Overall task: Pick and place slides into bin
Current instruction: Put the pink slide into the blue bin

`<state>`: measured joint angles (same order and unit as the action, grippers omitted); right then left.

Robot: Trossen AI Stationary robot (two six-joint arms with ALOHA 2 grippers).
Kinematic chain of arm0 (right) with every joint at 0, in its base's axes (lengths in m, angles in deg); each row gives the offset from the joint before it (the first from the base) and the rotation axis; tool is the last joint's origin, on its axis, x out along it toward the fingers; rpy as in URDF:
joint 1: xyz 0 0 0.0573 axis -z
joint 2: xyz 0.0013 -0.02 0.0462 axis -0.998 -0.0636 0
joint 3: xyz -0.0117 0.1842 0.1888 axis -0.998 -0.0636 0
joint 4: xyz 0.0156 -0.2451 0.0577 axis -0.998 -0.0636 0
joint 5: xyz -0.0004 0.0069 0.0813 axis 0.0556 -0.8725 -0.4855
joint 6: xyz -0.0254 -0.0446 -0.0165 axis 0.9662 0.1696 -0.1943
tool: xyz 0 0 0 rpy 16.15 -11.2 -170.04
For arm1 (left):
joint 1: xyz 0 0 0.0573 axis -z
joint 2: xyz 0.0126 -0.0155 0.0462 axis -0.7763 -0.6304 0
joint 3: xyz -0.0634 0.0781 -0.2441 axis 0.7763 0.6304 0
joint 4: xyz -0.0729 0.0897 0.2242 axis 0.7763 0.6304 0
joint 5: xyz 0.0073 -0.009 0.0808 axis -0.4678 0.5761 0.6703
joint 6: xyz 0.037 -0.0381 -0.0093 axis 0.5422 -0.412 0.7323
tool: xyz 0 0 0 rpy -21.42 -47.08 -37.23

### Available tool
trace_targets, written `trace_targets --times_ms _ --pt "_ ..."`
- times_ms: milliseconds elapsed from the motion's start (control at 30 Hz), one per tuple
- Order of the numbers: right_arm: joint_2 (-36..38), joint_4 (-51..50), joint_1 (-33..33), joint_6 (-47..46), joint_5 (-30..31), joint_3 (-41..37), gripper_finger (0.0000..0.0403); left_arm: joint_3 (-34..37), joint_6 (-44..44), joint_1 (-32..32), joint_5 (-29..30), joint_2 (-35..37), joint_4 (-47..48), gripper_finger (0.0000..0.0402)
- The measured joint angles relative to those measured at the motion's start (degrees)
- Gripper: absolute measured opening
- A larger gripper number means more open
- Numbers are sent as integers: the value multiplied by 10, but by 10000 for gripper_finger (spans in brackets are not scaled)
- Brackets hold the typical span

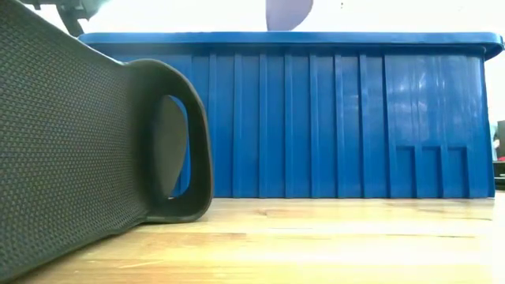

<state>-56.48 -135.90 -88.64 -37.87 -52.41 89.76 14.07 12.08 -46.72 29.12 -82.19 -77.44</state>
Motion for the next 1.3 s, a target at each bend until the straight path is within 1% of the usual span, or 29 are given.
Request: trace_targets --times_ms 100,233,433,533,633,800,900,1133,1300 --pt "8 0 59 65 -50 0 9 0 -1 0 23 6 -1 184" --pt "13 0 147 140 -140 -1 9 0 -1 0 54 9 -2 184" --pt "10 8 265 234 -256 -2 9 0 -1 0 59 8 -2 184" --pt "6 30 308 273 -310 -9 8 1 -1 0 59 8 -2 184" --pt "1 53 348 309 -351 -21 8 2 -1 0 60 8 -2 184" --pt "-1 82 412 339 -424 -66 8 2 -3 0 66 8 -2 184" --pt "-1 88 439 345 -446 -101 8 2 -3 0 71 8 -2 184" --pt "3 114 469 376 -448 -202 8 2 -4 0 72 8 -2 184" --pt "16 175 477 360 -463 -272 8 3 -5 0 76 8 -2 184"
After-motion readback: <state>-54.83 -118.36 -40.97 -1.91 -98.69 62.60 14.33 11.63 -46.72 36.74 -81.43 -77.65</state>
